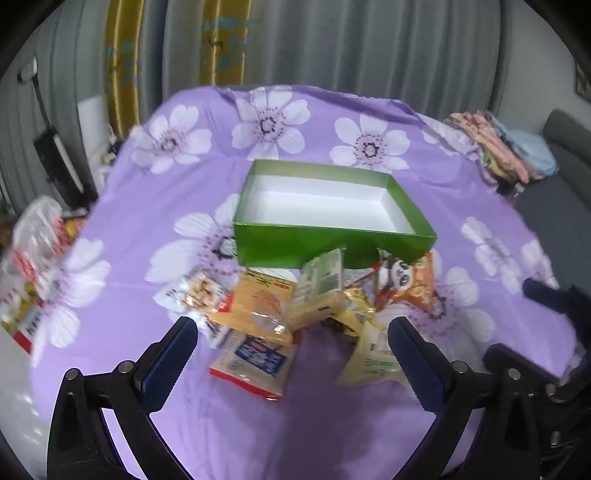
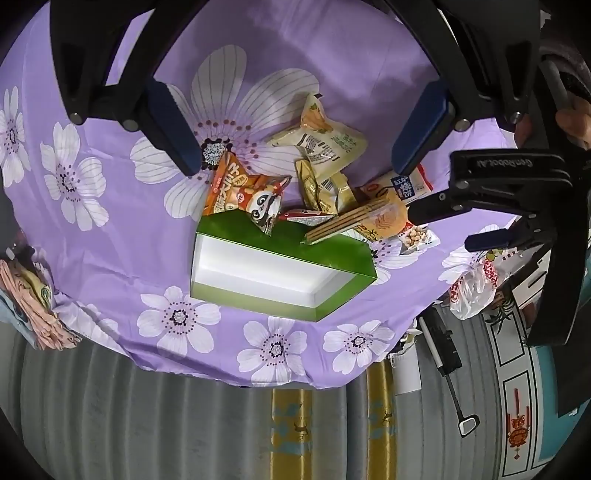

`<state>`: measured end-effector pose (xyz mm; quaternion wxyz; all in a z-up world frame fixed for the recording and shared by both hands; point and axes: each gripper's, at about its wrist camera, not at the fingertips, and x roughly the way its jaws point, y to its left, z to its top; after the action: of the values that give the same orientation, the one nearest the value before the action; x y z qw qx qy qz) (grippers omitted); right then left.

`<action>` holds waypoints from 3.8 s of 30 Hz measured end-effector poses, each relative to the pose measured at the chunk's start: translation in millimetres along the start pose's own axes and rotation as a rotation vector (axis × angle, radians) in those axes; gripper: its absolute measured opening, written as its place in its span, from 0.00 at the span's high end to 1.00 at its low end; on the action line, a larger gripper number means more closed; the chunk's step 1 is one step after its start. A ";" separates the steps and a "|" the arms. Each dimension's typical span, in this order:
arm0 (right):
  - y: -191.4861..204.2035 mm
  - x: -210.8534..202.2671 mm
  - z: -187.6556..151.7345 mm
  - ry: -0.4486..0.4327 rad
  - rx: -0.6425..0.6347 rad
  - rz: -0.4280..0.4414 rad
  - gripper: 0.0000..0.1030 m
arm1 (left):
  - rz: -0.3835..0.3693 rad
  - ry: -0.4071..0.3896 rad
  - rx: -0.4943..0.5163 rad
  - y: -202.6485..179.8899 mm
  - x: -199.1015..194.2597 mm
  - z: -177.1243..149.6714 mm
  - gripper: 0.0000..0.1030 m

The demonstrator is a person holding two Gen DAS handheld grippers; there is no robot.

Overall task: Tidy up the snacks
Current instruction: 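Reach the left tool toward the cream snack pack beside the green box, then grasp the cream snack pack with the left gripper and lift it, then carry the cream pack over the green box and release it inside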

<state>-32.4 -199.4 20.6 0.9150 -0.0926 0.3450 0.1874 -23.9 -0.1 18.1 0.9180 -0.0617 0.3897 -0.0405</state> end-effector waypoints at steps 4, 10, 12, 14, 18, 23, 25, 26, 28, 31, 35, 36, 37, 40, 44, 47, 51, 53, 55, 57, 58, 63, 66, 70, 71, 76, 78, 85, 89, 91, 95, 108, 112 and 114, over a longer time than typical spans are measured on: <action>-3.6 6.4 -10.6 0.037 0.002 0.037 0.00 | -0.193 0.091 -0.091 13.5 13.2 -2.0 0.01; -10.4 26.3 -38.5 0.134 0.022 0.087 0.00 | -0.396 0.205 -0.159 15.8 35.1 -20.9 0.01; -11.5 35.7 -46.0 0.163 0.032 0.095 0.00 | -0.412 0.211 -0.161 12.8 39.4 -25.4 0.01; -10.8 43.7 -52.1 0.177 0.041 0.108 0.00 | -0.384 0.215 -0.133 6.9 45.7 -27.3 0.01; -13.7 51.6 -54.2 0.237 0.064 0.158 0.03 | -0.398 0.237 -0.086 -9.2 61.6 -29.0 0.01; -16.2 65.6 -60.0 0.225 0.041 0.144 0.14 | -0.434 0.217 -0.009 -25.9 70.3 -31.9 0.01; -15.2 70.6 -60.1 0.235 0.044 0.155 0.16 | -0.443 0.215 -0.001 -28.7 76.5 -29.7 0.01; -14.5 73.0 -59.2 0.235 0.044 0.161 0.18 | -0.446 0.216 0.002 -30.0 79.7 -28.2 0.01; -13.1 79.1 -59.7 0.240 0.042 0.171 0.21 | -0.447 0.217 0.008 -32.8 87.0 -24.8 0.07; -11.5 86.5 -60.3 0.242 0.055 0.189 0.27 | -0.444 0.238 0.010 -34.6 98.9 -22.8 0.25; -11.8 91.7 -60.8 0.243 0.077 0.209 0.37 | -0.460 0.274 -0.016 -31.8 112.2 -25.1 0.36; -11.9 92.4 -60.7 0.240 0.075 0.206 0.38 | -0.467 0.278 -0.019 -31.4 113.4 -25.6 0.39; -12.2 92.2 -60.1 0.231 0.076 0.204 0.47 | -0.473 0.285 -0.027 -30.0 115.3 -26.2 0.43; -12.3 93.3 -60.6 0.226 0.076 0.223 0.63 | -0.478 0.287 -0.039 -28.7 116.0 -26.7 0.51; -8.3 91.9 -62.5 0.212 0.056 0.222 0.73 | -0.464 0.279 -0.025 -31.3 111.9 -28.3 0.58; -12.1 83.6 -64.6 0.195 0.081 0.237 0.78 | -0.466 0.270 -0.008 -37.5 103.8 -28.3 0.62; -13.8 67.0 -60.0 0.168 0.057 0.210 0.79 | -0.467 0.246 0.032 -49.4 87.4 -22.5 0.62; -16.9 58.0 -53.8 0.140 0.053 0.202 0.79 | -0.471 0.222 0.043 -54.4 78.8 -15.8 0.62; -22.3 49.1 -46.3 0.107 0.054 0.196 0.79 | -0.475 0.193 0.055 -60.7 69.7 -5.6 0.62; -26.5 42.2 -35.5 0.068 0.046 0.183 0.79 | -0.478 0.167 0.071 -64.3 63.8 3.9 0.62; -28.2 40.4 -31.7 0.054 0.045 0.179 0.79 | -0.478 0.152 0.080 -66.1 61.2 10.9 0.62; -37.9 46.3 0.4 -0.036 0.041 0.172 0.79 | -0.447 0.072 0.116 -74.6 57.8 46.3 0.62; -47.3 59.1 19.3 -0.075 0.041 0.172 0.79 | -0.425 0.036 0.122 -75.6 67.2 69.6 0.62; -59.6 82.5 45.5 -0.109 0.060 0.188 0.79 | -0.407 0.023 0.086 -67.8 93.4 102.4 0.62; -62.6 91.9 52.0 -0.109 0.064 0.189 0.79 | -0.405 0.022 0.078 -66.3 99.6 108.6 0.62; -70.3 130.3 72.4 -0.077 0.082 0.190 0.79 | -0.378 0.035 0.042 -56.1 138.1 132.9 0.62; -71.3 142.9 78.7 -0.061 0.080 0.189 0.79 | -0.371 0.049 0.020 -51.0 154.1 140.6 0.62; -76.0 183.6 95.2 0.041 0.076 0.197 0.76 | -0.345 0.119 -0.031 -35.2 197.3 147.3 0.62; -73.5 199.5 95.2 0.088 0.063 0.186 0.76 | -0.326 0.174 -0.065 -28.4 212.8 143.8 0.62; -73.5 203.8 94.9 0.099 0.064 0.179 0.76 | -0.316 0.189 -0.065 -27.1 216.5 142.6 0.61; -76.9 201.7 96.0 0.083 0.074 0.148 0.55 | -0.293 0.198 -0.063 -26.0 217.9 140.9 0.33; -73.3 113.6 71.4 -0.078 0.067 0.074 0.35 | -0.143 -0.039 0.076 -36.3 131.5 133.9 0.06; -67.3 81.2 51.8 -0.121 0.096 0.084 0.26 | -0.117 -0.101 0.107 -36.2 98.8 116.0 0.05; -63.8 66.9 41.0 -0.134 0.104 0.095 0.25 | -0.112 -0.118 0.112 -35.1 87.0 108.2 0.05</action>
<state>64.3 -226.7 9.1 0.9298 -0.0158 0.2961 0.2183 113.4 -36.7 35.9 0.9377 -0.0341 0.3277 -0.1098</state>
